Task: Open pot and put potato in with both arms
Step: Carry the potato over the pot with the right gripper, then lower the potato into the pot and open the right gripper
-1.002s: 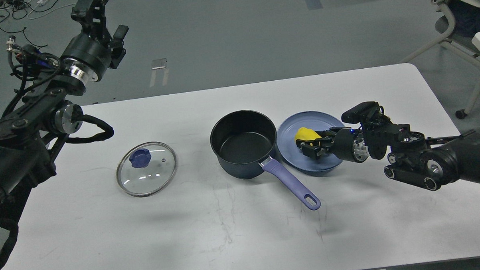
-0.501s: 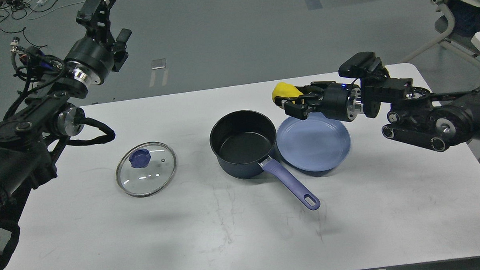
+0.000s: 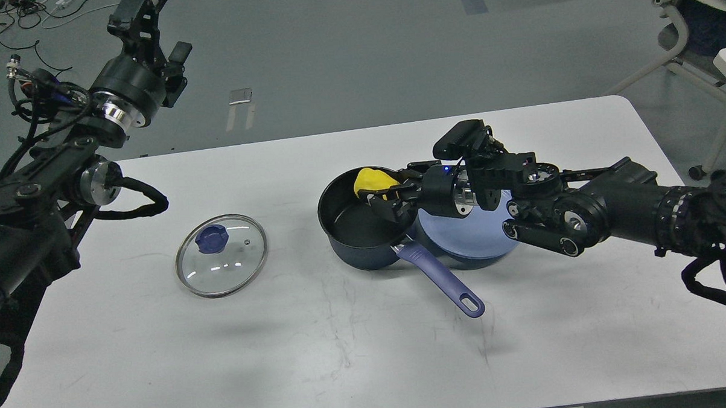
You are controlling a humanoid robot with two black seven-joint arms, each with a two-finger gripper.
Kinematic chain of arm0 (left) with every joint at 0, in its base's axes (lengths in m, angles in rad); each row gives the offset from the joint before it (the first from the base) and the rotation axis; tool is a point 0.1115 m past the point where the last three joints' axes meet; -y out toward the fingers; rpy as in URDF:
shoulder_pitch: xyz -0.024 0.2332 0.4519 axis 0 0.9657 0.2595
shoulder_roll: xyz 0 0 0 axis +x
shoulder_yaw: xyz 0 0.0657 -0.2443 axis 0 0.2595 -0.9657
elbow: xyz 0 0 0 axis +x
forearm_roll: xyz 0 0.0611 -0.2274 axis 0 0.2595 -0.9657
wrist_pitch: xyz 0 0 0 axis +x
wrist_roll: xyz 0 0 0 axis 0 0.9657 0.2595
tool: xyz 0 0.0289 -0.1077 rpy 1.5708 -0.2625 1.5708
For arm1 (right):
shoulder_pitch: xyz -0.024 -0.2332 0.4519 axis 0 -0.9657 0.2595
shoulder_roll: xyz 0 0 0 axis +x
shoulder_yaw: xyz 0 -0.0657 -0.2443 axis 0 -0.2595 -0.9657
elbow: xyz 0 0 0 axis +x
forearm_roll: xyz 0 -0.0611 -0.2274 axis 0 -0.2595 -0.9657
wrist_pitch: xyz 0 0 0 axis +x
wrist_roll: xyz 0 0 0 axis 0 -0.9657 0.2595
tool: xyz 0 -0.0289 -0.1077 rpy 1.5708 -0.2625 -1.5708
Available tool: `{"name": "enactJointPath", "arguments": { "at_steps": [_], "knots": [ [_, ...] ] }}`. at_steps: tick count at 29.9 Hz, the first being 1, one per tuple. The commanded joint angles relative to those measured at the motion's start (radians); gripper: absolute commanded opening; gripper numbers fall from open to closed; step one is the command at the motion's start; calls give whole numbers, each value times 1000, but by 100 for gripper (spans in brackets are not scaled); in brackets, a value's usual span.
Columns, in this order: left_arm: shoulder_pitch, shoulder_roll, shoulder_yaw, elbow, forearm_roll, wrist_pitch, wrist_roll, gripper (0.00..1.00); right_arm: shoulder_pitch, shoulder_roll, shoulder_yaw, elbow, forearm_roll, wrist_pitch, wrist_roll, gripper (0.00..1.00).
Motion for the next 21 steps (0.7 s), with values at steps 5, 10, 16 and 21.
{"name": "enactJointPath", "arguments": {
  "at_steps": [5,10,16,21],
  "knots": [
    [0,0,0,0,0,-1,-1,98,14,37,26,4,63,-13,-8,100],
    [0,-1,0,0,-2,-1,0,98,18,29,28,9,90,-13,-9,100],
    [0,-7,-15,-2,-14,-7,3,98,27,3,159,43,147,-13,-11,100],
    [1,-14,-40,-3,-28,-13,11,98,18,-82,421,179,440,0,-47,100]
  ]
}}
